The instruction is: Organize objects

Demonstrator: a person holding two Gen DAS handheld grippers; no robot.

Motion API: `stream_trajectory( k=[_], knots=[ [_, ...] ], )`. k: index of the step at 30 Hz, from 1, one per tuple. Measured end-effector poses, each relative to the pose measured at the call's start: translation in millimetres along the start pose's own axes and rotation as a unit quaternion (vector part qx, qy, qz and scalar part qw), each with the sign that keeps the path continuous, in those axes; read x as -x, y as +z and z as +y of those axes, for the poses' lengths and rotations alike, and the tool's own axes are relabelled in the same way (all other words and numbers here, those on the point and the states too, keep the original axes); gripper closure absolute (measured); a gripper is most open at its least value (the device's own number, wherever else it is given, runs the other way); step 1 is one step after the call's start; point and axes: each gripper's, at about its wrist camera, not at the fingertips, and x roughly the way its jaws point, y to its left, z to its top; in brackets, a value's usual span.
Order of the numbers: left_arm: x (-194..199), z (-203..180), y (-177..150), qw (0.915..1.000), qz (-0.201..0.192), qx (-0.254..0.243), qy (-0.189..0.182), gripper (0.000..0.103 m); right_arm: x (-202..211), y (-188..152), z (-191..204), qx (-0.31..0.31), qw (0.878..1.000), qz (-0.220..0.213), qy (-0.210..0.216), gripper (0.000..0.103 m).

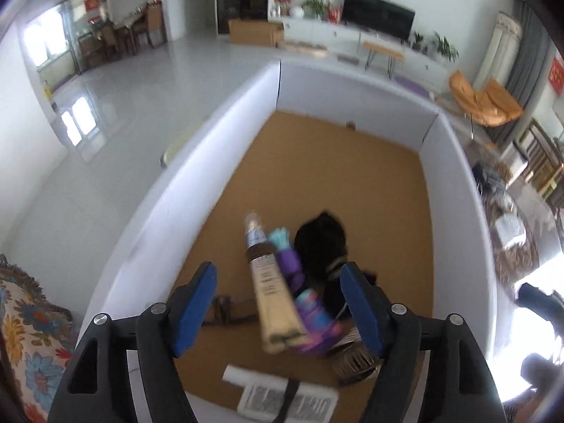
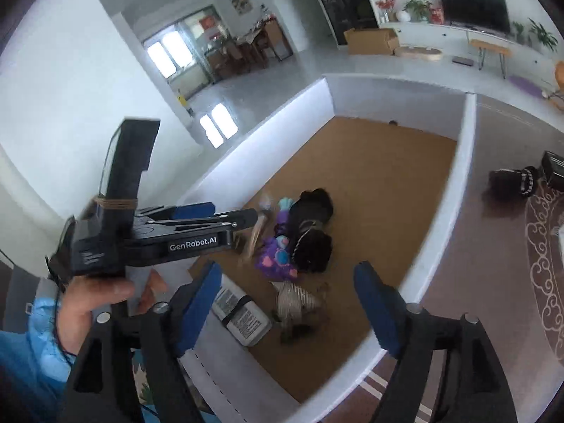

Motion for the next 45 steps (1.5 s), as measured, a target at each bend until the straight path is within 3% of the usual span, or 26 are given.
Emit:
stream_trajectory(
  k=[3,7,9,11,13,15,17,19,22,26,31,36,45],
  knots=[
    [12.4,-16.3,1.3,0.9992,-0.034,-0.004,-0.023,0.032,33.3,-3.2,-31.7,-0.009,0.997,-0.055,-0.051,0.007],
    [38.2,-66.6,-6.9,0.9921,-0.061,-0.055,-0.095,0.031,58.6,-42.1,-90.5,-0.012,0.978,-0.080,-0.190,0.002],
    [58.4,-108.6,-23.1,0.9817,-0.060,-0.103,-0.148,0.031,60.7,-73.8,-133.2,-0.031,0.965,-0.051,-0.255,0.002],
    [71.2,-148.5,-40.9,0.9694,-0.053,-0.149,-0.188,0.024,66.3,-104.2,-169.2,-0.056,0.954,-0.029,-0.295,0.002],
    [80.1,-182.1,-59.6,0.9574,-0.042,-0.181,-0.221,0.003,84.1,-135.2,-202.6,-0.089,0.942,-0.016,-0.323,0.002],
    [83.3,-219.3,-83.5,0.9420,-0.025,-0.212,-0.259,0.002,103.7,-157.5,-229.9,-0.117,0.930,-0.016,-0.348,0.002],
    [77.8,-252.1,-102.8,0.9327,0.004,-0.235,-0.273,0.002,120.5,-171.9,-251.2,-0.141,0.919,-0.023,-0.367,0.002],
    [60.5,-278.0,-117.5,0.9291,0.019,-0.250,-0.272,0.002,134.1,-187.6,-264.3,-0.159,0.908,-0.037,-0.386,0.002],
    [25.1,-310.0,-132.9,0.9355,0.020,-0.265,-0.232,0.002,150.2,-190.7,-268.2,-0.185,0.906,-0.063,-0.374,0.002],
    [-11.8,-330.3,-134.0,0.9436,0.027,-0.261,-0.202,0.002,150.9,-189.1,-276.8,-0.199,0.902,-0.048,-0.380,0.001],
    [-43.4,-343.2,-138.5,0.9444,0.031,-0.273,-0.180,0.002,141.3,-186.9,-276.1,-0.184,0.900,-0.025,-0.395,0.000],
    [-55.3,-349.6,-137.5,0.9442,0.021,-0.290,-0.155,0.001,140.9,-189.5,-276.6,-0.182,0.902,-0.025,-0.392,0.000],
    [-58.9,-348.7,-136.8,0.9442,0.006,-0.286,-0.163,0.000,138.4,-188.6,-277.8,-0.183,0.901,-0.023,-0.392,0.000]
  ],
)
